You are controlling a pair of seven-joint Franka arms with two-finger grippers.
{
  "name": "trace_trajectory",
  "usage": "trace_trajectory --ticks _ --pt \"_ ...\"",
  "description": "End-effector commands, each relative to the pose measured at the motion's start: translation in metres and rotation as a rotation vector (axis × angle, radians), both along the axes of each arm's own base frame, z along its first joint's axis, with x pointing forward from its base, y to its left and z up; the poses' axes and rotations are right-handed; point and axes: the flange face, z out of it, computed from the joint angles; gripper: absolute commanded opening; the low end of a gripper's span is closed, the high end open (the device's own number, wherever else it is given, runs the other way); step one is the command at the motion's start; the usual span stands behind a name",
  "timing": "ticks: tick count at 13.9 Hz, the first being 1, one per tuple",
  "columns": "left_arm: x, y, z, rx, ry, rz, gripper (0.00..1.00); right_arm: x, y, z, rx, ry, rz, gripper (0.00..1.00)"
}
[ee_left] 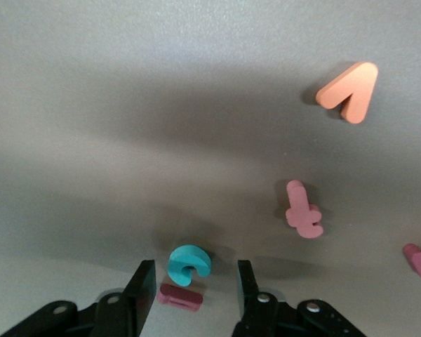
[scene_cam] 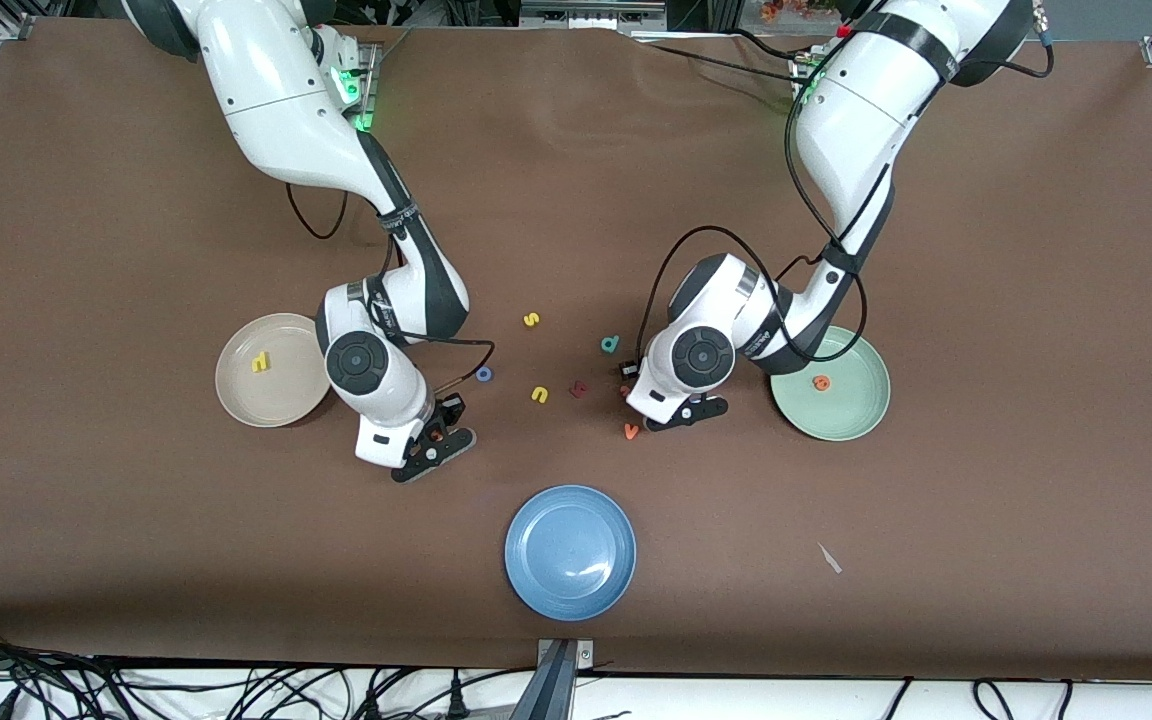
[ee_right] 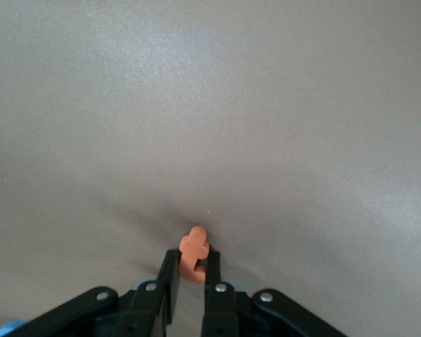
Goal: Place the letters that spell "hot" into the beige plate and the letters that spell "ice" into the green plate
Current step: 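Drop the orange letter on the white plate while the left gripper grasps the teal c, then drop the c on the green plate while the right gripper reaches the blue o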
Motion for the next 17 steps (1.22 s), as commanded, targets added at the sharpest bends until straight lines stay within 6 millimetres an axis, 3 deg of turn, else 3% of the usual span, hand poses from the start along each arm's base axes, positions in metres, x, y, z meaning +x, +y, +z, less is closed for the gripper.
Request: trace_trajectory --ticks 1,2,5,8,10,12,13,14,16,17 --pt "0.004 -0.002 -0.003 0.006 -0.01 -0.019 0.52 0.005 -0.044 0.053 0.045 0.087 -0.095 0.0" --pt "0.004 0.0 -0.003 0.007 -0.009 -0.016 0.52 -0.001 -0.056 0.066 0.045 0.106 -0.112 0.0" --pt "0.004 0.0 -0.005 0.007 -0.005 -0.016 0.45 -0.025 -0.12 0.081 0.025 0.097 -0.173 0.0" --pt "0.004 0.003 -0.013 0.01 0.003 -0.011 0.42 -0.071 -0.178 0.058 0.022 0.028 -0.226 0.0" --pt "0.005 0.003 -0.011 0.008 0.003 -0.009 0.33 -0.084 -0.208 0.041 -0.003 0.013 -0.25 0.0" --pt "0.005 0.003 -0.01 0.007 0.002 -0.009 0.17 -0.087 -0.224 0.035 -0.013 0.019 -0.246 0.0" --pt "0.005 0.003 -0.01 0.007 0.002 -0.009 0.15 -0.087 -0.227 0.034 -0.015 0.028 -0.255 0.11" --pt "0.005 0.003 -0.01 0.007 0.003 -0.006 0.14 -0.087 -0.233 0.033 -0.013 0.037 -0.284 0.94" --pt "0.006 0.002 -0.006 0.005 -0.003 -0.006 0.13 -0.089 -0.224 0.036 0.026 0.06 -0.433 1.0" --pt "0.007 0.002 -0.001 0.003 -0.005 -0.004 0.13 -0.089 -0.205 0.038 0.04 0.073 -0.524 1.0"
